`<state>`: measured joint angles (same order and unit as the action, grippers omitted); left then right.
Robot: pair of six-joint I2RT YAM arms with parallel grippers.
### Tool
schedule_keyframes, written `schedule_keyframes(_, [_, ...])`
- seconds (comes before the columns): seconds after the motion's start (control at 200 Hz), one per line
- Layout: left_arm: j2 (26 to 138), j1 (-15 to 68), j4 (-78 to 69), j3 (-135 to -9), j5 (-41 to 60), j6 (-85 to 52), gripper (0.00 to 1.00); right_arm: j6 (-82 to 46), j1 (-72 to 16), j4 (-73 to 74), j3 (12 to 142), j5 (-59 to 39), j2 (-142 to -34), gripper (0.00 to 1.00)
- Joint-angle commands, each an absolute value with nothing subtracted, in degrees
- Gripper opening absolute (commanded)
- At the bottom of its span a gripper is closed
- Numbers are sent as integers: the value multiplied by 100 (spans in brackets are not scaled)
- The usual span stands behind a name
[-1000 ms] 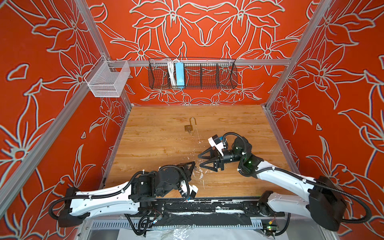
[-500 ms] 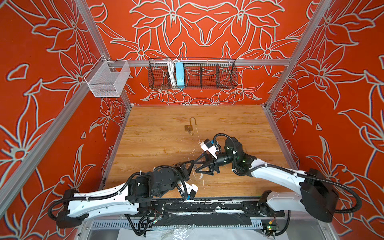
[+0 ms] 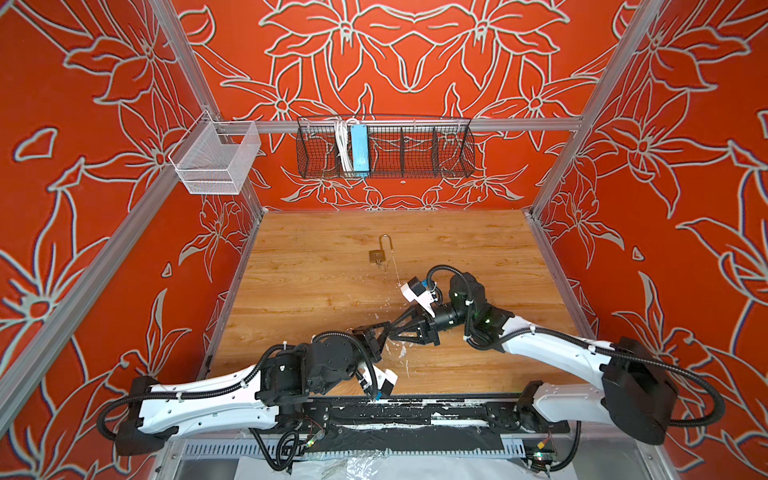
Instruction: Unlock with the key
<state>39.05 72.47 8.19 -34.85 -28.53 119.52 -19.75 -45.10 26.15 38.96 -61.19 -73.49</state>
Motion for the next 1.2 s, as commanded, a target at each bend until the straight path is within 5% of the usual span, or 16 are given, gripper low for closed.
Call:
schedule_keyframes(0.0, [3843, 7277, 634, -3474, -2786, 12096, 0, -1855, -4548, 2612, 4069, -6275, -7404, 22])
schedule_keyframes(0.26, [3780, 7277, 581, -3446, -2839, 12125, 0, -1741, -4553, 2401, 4139, -6362, -7418, 14])
schedule_keyframes(0.365, [3747, 7277, 550, -3454, -2873, 12139, 0, -1732, -4553, 2373, 4163, -6398, -7444, 0])
schedule_keyframes(0.611, [3635, 7277, 466, -3418, -2833, 12021, 0, -1724, -4554, 2395, 4128, -6302, -7388, 0])
schedule_keyframes(0.656, [3613, 7277, 473, -3407, -2832, 11978, 31, -1678, -4557, 2345, 4118, -6203, -7352, 0])
schedule_keyframes(0.661, [3613, 7277, 478, -3409, -2835, 11974, 64, -1674, -4555, 2337, 4120, -6191, -7345, 0])
schedule_keyframes(0.666, [3612, 7277, 481, -3409, -2837, 11973, 81, -1668, -4554, 2329, 4117, -6172, -7342, 0])
schedule_keyframes(0.681, [3600, 7277, 503, -3411, -2838, 11952, 100, -1651, -4548, 2303, 4108, -6117, -7327, 0])
schedule_keyframes(1.046, [3134, 6572, 1963, -3404, -1954, 9859, 97, -2009, -3817, 2381, 3488, -3687, -6882, 0])
schedule_keyframes(1.191, [4065, 6487, 1954, -4195, -2237, 6498, 97, -2252, -3384, 2108, 3087, -1856, -6729, 0])
